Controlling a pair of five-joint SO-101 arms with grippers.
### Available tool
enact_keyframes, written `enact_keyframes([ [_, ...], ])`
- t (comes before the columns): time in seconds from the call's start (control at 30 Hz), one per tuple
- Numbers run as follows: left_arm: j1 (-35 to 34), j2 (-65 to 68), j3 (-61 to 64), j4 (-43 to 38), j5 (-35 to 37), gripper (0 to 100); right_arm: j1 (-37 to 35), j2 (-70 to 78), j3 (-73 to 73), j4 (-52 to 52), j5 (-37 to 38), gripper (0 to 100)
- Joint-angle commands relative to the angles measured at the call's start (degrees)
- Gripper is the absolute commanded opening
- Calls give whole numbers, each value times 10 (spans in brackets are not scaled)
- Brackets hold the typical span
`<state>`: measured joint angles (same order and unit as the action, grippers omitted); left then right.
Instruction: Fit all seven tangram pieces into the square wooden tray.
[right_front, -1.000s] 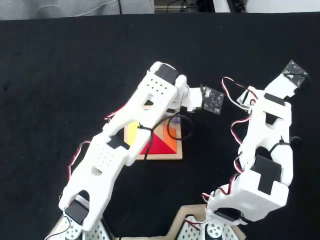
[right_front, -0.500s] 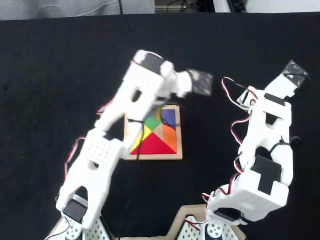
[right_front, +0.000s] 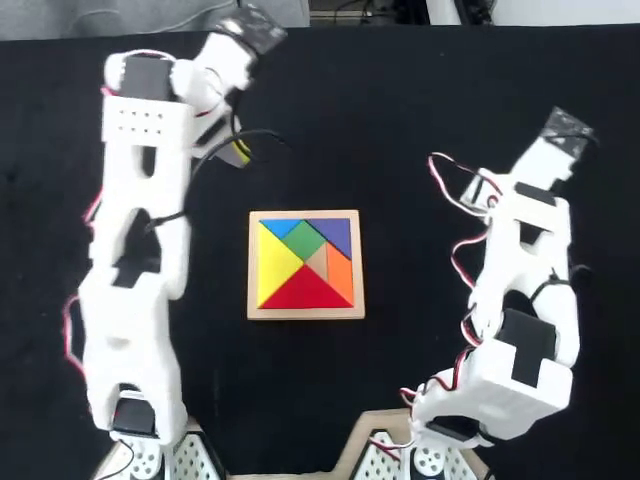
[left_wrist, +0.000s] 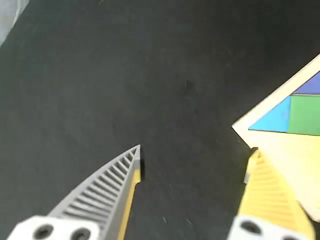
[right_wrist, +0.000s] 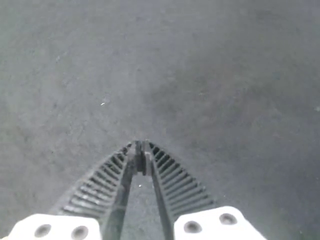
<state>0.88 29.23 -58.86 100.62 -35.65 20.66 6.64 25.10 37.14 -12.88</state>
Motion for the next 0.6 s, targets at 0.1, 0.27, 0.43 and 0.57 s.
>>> enact_keyframes([
  [0.1,-48,-258,226,-4,85,324,-45,-4,0,-11,62,11],
  [0.27,-109,-351,502,-130,155,324,-84,-4,7,-9,116,11],
  [0.43,-157,-475,876,-400,171,324,-105,-4,18,-9,139,11],
  [0.57,-167,-592,1107,-578,195,324,-116,-4,20,-9,140,11],
])
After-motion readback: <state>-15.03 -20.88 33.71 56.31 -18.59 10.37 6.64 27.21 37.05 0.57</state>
